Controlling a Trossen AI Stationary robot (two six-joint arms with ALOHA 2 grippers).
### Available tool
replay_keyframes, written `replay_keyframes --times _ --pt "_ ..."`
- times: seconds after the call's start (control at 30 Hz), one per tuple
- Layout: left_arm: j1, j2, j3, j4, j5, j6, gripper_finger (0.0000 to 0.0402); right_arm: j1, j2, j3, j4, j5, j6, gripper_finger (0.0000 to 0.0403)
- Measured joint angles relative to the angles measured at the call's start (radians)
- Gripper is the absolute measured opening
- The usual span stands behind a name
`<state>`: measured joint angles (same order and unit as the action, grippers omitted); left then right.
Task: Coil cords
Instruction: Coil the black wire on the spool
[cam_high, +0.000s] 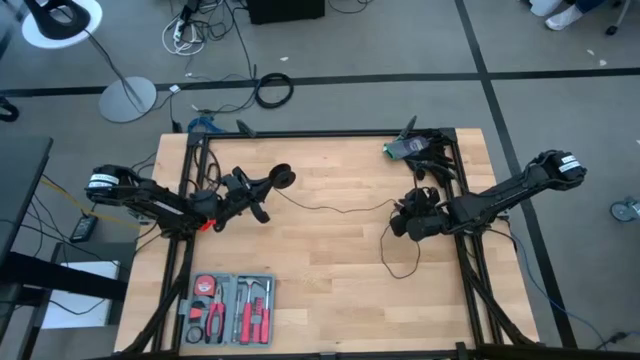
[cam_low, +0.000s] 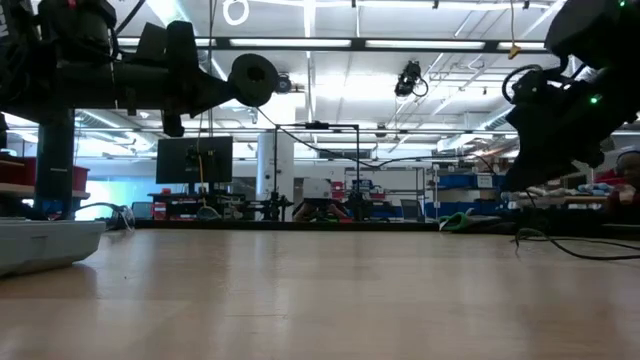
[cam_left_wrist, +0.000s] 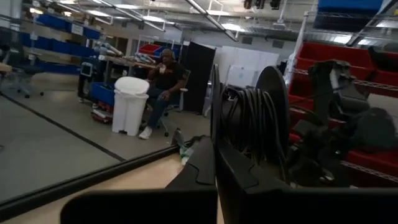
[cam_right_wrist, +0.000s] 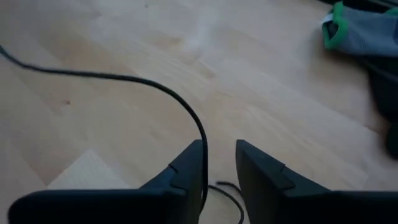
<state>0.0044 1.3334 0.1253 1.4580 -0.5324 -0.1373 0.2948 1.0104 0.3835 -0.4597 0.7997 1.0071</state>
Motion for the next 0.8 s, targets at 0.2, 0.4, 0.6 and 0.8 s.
replay_keyframes --times 0.2,0.4,0.6,0.8 --pt "0.0 0.0 0.0 -0.004 0.003 0.0 0.0 -0.003 -0.074 0.032 -0.022 0.0 -0.089 0.0111" --pt "-0.002 0.0 0.001 -0.043 0.006 -0.029 0.0 -0.003 -0.175 0.058 0.003 0.021 -0.17 0.0111" --pt "-0.03 0.0 0.001 -0.044 0.011 -0.024 0.0 -0.017 -0.161 0.059 0.334 0.078 -0.38 0.0112" --pt "-0.062 0.001 0.013 -0.045 0.011 -0.023 0.0 -0.078 0.005 0.06 0.799 -0.085 -0.674 0.011"
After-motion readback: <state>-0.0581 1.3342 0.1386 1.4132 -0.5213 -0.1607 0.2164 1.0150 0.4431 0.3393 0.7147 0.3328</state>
